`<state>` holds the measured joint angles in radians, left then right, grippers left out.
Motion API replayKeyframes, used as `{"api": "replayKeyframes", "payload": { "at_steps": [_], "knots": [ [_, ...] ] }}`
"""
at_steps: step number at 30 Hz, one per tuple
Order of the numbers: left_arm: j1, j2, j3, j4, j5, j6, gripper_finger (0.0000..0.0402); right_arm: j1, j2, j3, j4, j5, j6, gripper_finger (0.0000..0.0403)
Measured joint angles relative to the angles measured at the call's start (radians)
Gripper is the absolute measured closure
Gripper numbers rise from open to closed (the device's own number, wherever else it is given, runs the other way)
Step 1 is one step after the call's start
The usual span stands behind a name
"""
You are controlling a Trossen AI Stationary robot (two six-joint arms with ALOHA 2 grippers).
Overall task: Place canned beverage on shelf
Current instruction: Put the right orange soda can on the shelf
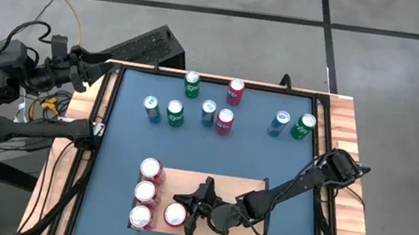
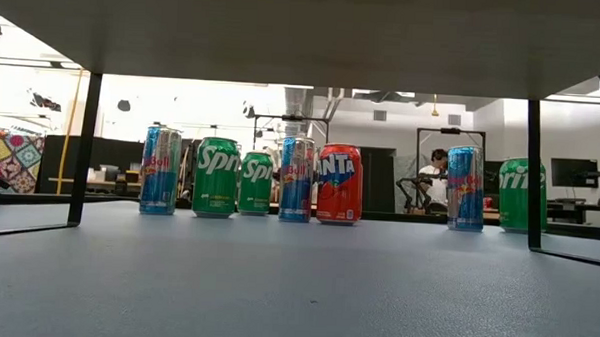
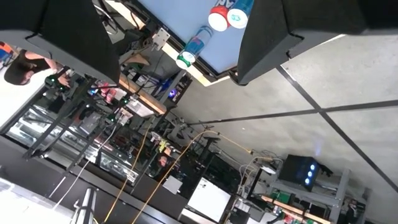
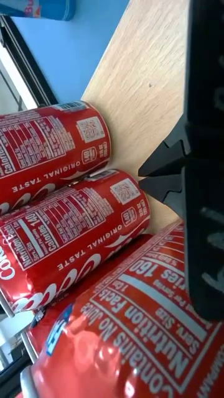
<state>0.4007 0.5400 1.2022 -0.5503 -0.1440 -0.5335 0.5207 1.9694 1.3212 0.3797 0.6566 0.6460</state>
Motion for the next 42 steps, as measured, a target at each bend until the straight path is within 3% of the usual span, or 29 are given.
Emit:
{"api": "replayKeyframes", "payload": {
  "at_steps": [34, 42],
  "knots": [
    [0.000, 0.000, 0.000, 0.000, -0.001, 0.015, 0.0093, -0.012, -0.002, 0.000, 0.026, -0.131, 0.008, 0.0403],
    [0.000, 0.000, 0.000, 0.000, 0.006, 0.014, 0.0093, -0.013, -0.002, 0.000, 0.026, -0.111, 0.002, 0.0403]
  ]
}}
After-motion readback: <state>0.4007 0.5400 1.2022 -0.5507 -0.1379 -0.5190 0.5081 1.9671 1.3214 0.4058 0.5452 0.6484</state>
